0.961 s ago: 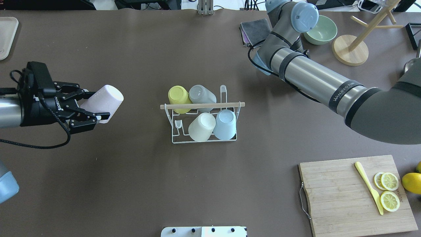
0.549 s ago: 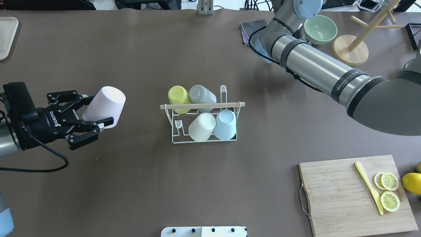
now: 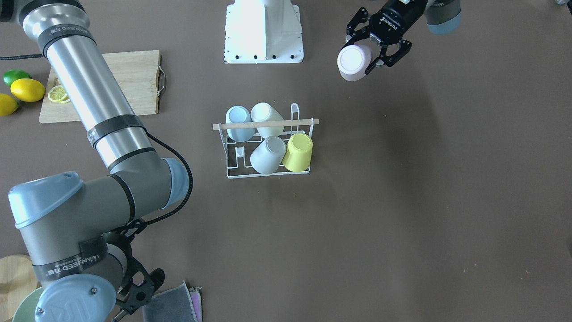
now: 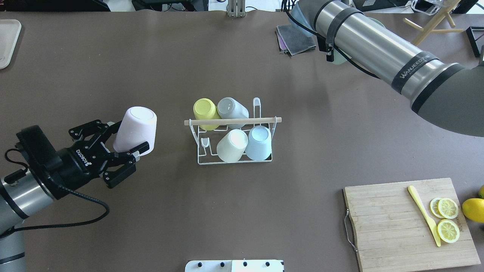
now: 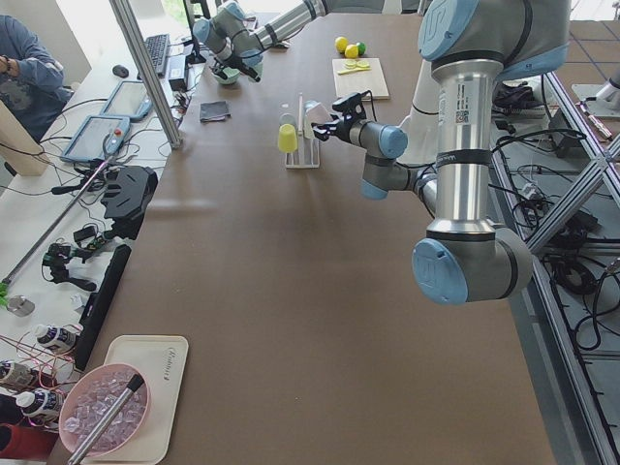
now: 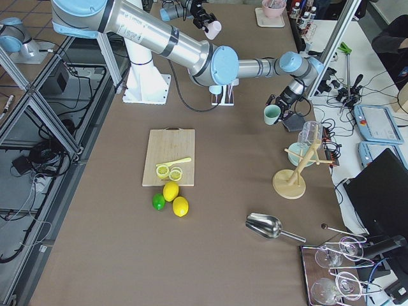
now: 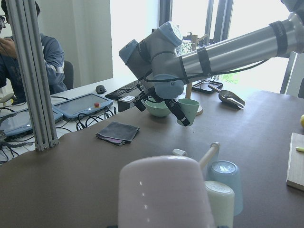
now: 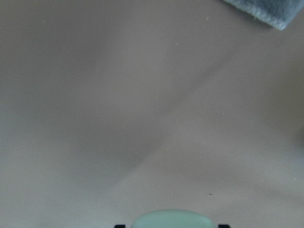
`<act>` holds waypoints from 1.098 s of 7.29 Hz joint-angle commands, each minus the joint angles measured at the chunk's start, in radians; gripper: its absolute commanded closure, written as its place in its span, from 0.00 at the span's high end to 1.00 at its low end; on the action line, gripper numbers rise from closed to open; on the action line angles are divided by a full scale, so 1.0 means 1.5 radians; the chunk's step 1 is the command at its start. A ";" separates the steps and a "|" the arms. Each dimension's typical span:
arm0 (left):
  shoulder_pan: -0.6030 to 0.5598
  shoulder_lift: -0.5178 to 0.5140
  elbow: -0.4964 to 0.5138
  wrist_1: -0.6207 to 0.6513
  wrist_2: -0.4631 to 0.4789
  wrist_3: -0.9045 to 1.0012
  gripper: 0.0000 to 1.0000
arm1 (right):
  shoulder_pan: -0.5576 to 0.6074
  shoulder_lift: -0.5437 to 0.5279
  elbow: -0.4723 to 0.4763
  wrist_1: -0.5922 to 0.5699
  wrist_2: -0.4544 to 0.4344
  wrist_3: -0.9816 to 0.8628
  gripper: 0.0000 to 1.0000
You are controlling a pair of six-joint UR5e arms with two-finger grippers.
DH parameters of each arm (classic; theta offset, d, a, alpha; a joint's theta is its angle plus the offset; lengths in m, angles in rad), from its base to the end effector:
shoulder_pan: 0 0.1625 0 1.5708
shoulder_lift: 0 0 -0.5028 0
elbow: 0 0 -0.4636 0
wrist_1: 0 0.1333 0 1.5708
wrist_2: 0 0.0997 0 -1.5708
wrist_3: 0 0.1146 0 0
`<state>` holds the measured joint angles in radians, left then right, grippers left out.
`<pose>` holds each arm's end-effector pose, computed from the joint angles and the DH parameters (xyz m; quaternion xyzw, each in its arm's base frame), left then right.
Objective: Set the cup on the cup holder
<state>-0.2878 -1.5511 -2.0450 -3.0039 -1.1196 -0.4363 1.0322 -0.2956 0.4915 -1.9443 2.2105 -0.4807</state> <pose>0.4021 -0.3102 0.3348 0.6146 0.5123 0.0698 0.5958 -0.4663 -0.9068 0.3268 -0.0932 -0.3106 -0.4370 0.8390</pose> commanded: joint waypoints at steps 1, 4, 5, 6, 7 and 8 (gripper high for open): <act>0.017 -0.072 0.050 0.001 0.074 -0.004 0.05 | 0.025 -0.006 0.135 -0.023 0.022 0.029 0.00; 0.063 -0.117 0.078 0.008 0.153 0.036 0.06 | 0.028 -0.079 0.377 -0.014 0.024 0.198 0.00; 0.063 -0.136 0.095 0.010 0.193 0.042 0.06 | 0.022 -0.116 0.453 0.004 0.022 0.254 0.00; 0.063 -0.163 0.118 0.023 0.197 0.043 0.07 | 0.016 -0.155 0.521 0.045 0.022 0.327 0.00; 0.063 -0.172 0.123 0.032 0.198 0.053 0.09 | -0.005 -0.207 0.579 0.118 0.012 0.396 0.00; 0.062 -0.191 0.135 0.038 0.199 0.053 0.09 | -0.009 -0.255 0.605 0.241 -0.004 0.480 0.00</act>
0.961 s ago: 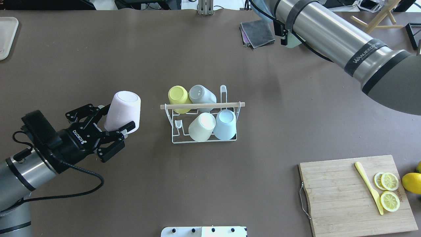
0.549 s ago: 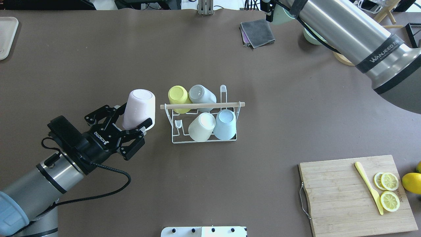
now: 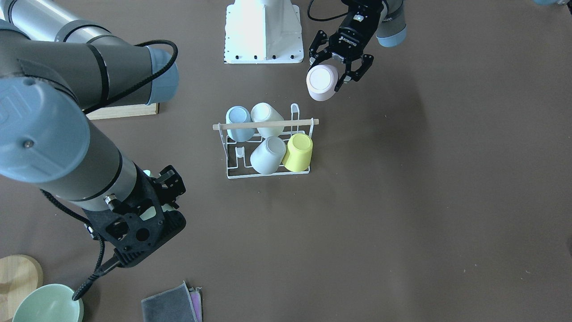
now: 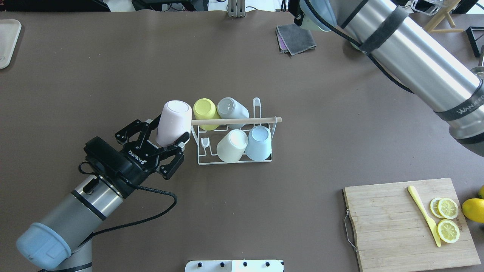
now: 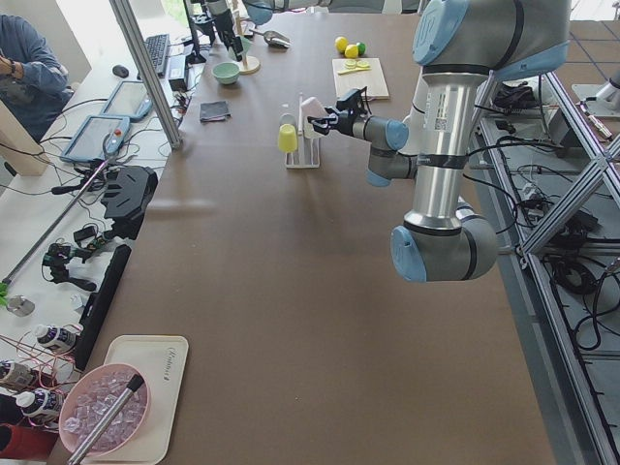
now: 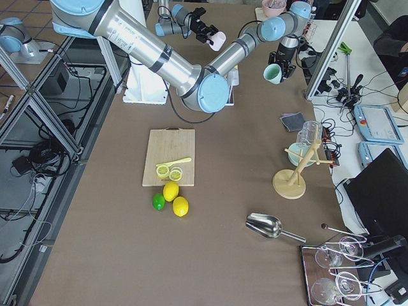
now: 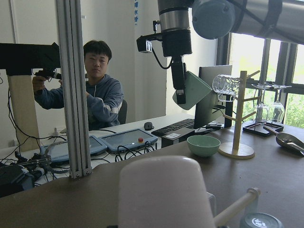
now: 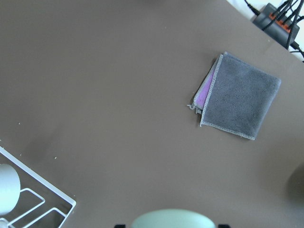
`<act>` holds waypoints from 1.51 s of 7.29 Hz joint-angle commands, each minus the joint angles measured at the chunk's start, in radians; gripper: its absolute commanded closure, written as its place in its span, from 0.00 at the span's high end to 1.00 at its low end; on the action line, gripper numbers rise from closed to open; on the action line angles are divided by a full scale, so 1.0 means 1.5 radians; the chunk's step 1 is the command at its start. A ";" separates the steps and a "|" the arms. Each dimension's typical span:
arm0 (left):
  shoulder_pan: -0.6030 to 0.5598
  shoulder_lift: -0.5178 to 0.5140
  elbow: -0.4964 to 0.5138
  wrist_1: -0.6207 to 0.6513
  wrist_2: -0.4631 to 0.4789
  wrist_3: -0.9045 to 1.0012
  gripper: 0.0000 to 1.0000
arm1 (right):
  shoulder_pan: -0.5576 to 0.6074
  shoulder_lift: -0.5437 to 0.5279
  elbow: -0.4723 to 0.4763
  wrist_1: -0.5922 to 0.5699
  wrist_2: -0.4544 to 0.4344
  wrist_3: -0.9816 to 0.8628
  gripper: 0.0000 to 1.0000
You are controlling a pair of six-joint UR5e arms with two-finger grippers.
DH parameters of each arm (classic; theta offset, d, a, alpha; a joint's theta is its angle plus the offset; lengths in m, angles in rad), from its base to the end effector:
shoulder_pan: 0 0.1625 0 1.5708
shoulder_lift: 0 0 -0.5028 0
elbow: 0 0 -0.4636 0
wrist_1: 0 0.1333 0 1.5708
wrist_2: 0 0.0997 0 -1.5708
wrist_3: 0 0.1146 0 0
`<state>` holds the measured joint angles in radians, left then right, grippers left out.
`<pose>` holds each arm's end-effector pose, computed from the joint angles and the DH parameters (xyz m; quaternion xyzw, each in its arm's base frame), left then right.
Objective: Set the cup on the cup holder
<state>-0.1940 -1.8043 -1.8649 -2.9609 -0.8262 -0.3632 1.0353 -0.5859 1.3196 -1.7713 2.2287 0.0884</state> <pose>0.5110 -0.3154 0.2958 0.6514 0.4480 -0.0006 0.6124 -0.4024 -0.8022 0.1575 0.1416 -0.3731 -0.2854 0.8714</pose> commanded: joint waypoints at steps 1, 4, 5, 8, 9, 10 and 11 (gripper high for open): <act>-0.001 -0.043 0.040 0.009 0.012 0.003 0.09 | -0.011 -0.104 0.056 0.262 -0.023 0.161 0.00; -0.001 -0.080 0.081 0.009 0.011 -0.011 0.10 | 0.003 -0.154 0.050 0.577 -0.089 0.365 0.00; -0.001 -0.082 0.088 0.009 0.011 -0.015 0.10 | 0.001 -0.166 0.048 0.677 -0.127 0.441 0.00; 0.008 -0.088 0.095 0.019 0.009 -0.041 0.10 | -0.056 -0.189 -0.010 1.000 -0.216 0.600 0.00; 0.008 -0.091 0.104 0.019 0.008 -0.042 0.10 | -0.103 -0.197 -0.064 1.148 -0.288 0.605 0.00; 0.008 -0.094 0.110 0.018 0.010 -0.042 0.10 | -0.135 -0.194 -0.111 1.262 -0.322 0.603 0.00; 0.008 -0.094 0.114 0.017 0.011 -0.042 0.11 | -0.168 -0.196 -0.117 1.314 -0.356 0.598 0.00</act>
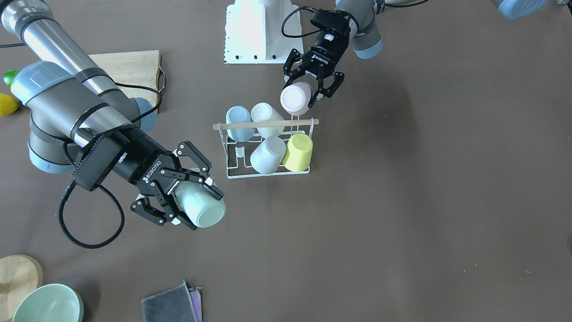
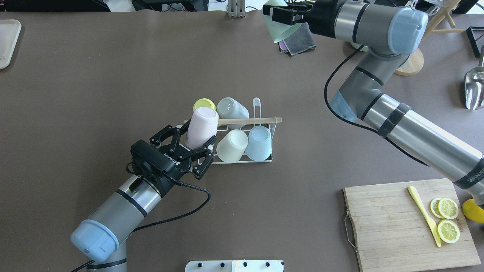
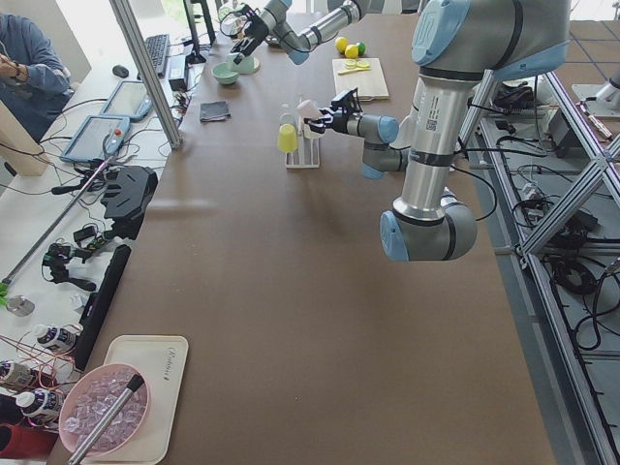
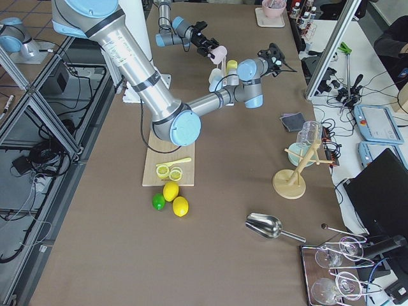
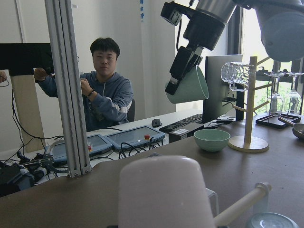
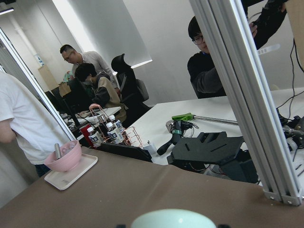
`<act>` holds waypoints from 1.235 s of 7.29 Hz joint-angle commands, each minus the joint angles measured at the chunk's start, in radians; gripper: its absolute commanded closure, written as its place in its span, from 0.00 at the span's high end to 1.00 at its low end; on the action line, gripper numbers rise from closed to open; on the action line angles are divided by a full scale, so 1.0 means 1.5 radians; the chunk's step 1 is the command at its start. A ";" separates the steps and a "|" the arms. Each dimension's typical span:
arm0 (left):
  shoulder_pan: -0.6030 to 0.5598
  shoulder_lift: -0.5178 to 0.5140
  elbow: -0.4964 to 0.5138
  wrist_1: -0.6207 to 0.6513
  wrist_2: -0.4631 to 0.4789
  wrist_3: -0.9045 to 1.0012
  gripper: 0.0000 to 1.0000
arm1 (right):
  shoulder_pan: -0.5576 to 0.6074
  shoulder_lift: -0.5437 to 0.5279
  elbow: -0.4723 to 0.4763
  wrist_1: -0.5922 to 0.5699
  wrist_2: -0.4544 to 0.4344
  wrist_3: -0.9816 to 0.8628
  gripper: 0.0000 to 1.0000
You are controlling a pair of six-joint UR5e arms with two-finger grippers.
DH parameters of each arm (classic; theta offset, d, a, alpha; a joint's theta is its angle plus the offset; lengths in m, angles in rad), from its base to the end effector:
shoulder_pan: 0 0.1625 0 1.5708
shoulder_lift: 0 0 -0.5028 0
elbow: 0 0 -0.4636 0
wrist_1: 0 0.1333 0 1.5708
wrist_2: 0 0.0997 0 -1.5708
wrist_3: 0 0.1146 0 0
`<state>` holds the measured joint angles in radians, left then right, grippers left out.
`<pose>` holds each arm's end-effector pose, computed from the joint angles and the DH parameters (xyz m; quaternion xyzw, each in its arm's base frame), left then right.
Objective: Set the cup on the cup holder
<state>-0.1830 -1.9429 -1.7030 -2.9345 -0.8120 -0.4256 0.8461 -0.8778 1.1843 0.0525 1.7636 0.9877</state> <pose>0.5897 -0.3249 0.2872 0.6337 0.4524 -0.0084 0.6274 -0.4692 -0.6978 0.2766 0.4948 -0.6539 -0.0041 0.5723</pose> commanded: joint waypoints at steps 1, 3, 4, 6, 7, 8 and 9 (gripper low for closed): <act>0.000 -0.002 0.007 -0.001 0.001 -0.001 0.11 | -0.090 0.006 -0.025 0.122 -0.130 -0.003 0.00; 0.000 -0.008 0.020 -0.001 0.001 -0.004 0.11 | -0.111 0.009 -0.018 0.141 -0.142 -0.011 0.00; 0.000 -0.009 0.024 0.000 0.001 -0.014 0.11 | -0.132 0.005 -0.018 0.178 -0.133 -0.013 0.00; 0.000 -0.011 0.024 -0.001 0.001 -0.016 0.11 | -0.136 -0.002 -0.018 0.250 -0.041 -0.023 0.00; 0.000 -0.011 0.027 -0.001 0.002 -0.032 0.14 | -0.141 -0.011 -0.020 0.272 -0.022 -0.062 0.00; 0.000 -0.011 0.029 0.001 0.003 -0.025 0.99 | -0.140 -0.014 -0.025 0.274 -0.023 -0.123 0.00; -0.001 -0.011 0.032 0.001 0.003 -0.025 0.99 | -0.128 -0.014 -0.026 0.275 -0.030 -0.139 0.00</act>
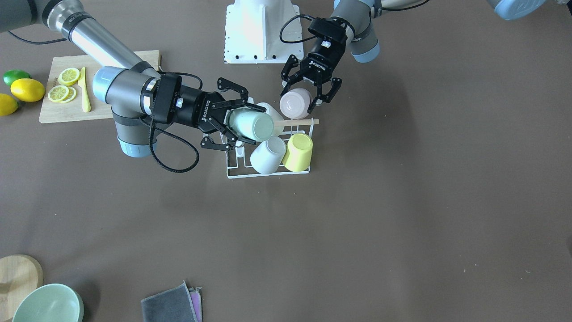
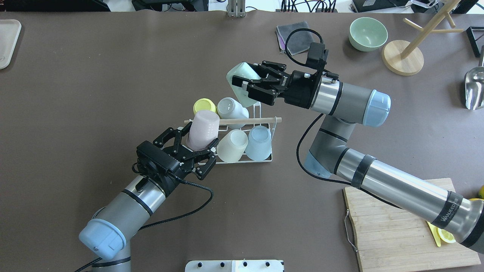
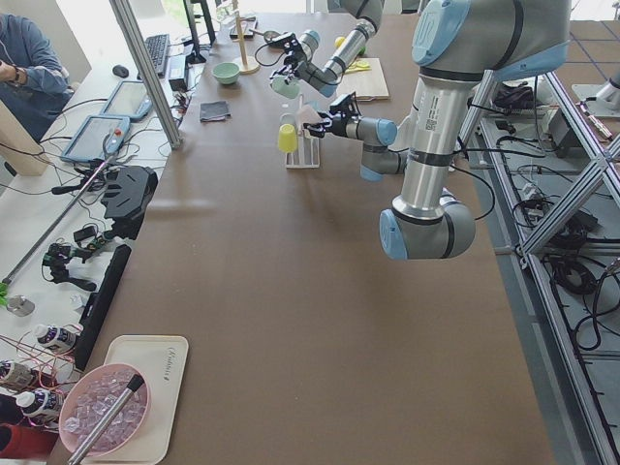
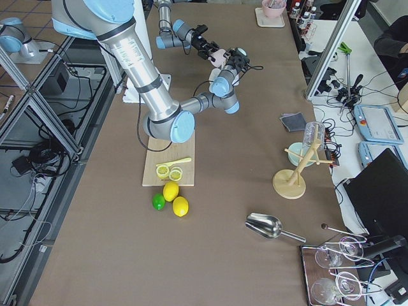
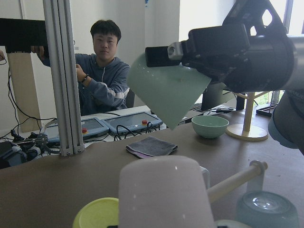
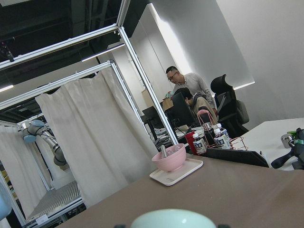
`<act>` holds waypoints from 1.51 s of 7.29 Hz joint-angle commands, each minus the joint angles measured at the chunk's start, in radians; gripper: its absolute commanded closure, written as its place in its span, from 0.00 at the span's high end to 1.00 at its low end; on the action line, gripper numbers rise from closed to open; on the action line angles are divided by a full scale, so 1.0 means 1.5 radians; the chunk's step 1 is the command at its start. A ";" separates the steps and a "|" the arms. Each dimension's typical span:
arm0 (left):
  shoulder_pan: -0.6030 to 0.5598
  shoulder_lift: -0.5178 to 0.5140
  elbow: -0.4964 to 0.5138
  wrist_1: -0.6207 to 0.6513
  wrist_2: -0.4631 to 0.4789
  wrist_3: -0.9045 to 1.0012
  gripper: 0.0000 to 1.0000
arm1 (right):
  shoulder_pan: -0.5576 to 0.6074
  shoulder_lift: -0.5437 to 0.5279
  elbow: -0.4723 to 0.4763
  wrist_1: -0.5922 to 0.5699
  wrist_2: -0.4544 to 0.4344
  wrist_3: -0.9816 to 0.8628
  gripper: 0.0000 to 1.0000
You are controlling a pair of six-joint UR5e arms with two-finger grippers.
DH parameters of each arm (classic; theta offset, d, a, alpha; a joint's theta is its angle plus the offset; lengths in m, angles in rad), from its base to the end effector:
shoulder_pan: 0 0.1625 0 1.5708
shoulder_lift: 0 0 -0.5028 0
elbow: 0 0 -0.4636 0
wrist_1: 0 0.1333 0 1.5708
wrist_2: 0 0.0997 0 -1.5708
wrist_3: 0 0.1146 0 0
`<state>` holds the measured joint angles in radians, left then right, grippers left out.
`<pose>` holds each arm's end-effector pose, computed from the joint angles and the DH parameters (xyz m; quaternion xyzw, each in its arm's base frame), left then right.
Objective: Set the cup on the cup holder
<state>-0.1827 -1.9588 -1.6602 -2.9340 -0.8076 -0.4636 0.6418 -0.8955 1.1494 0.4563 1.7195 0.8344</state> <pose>0.6057 -0.3280 0.2967 0.6242 0.4546 -0.0146 0.6352 -0.5584 -0.5625 0.2890 0.5524 -0.7192 -0.0871 0.4123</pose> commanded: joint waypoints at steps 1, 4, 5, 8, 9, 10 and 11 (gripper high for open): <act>-0.001 0.000 0.005 0.001 0.000 0.000 0.99 | 0.029 -0.001 -0.002 0.002 -0.006 -0.054 0.00; -0.032 0.008 -0.039 0.002 -0.024 0.000 0.99 | 0.015 0.006 -0.030 0.001 -0.047 -0.158 0.00; -0.057 0.061 -0.111 0.043 -0.096 0.000 0.99 | 0.001 0.007 -0.041 0.006 -0.058 -0.178 0.00; -0.357 0.239 -0.226 0.205 -0.559 -0.008 0.99 | -0.017 0.005 -0.053 0.008 -0.066 -0.182 0.00; -0.447 0.269 -0.220 0.269 -0.676 -0.009 0.99 | -0.018 0.007 -0.059 0.008 -0.066 -0.182 0.00; -0.506 0.281 -0.217 0.345 -0.752 -0.009 0.99 | -0.018 0.007 -0.063 0.008 -0.066 -0.182 0.00; -0.564 0.284 -0.214 0.438 -0.830 -0.007 0.99 | -0.020 0.007 -0.069 0.008 -0.066 -0.182 0.00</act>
<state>-0.9108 -1.5506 -1.9854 -2.4303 -1.8964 -0.4760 0.6147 -0.8855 1.0562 0.4678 1.6200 0.5615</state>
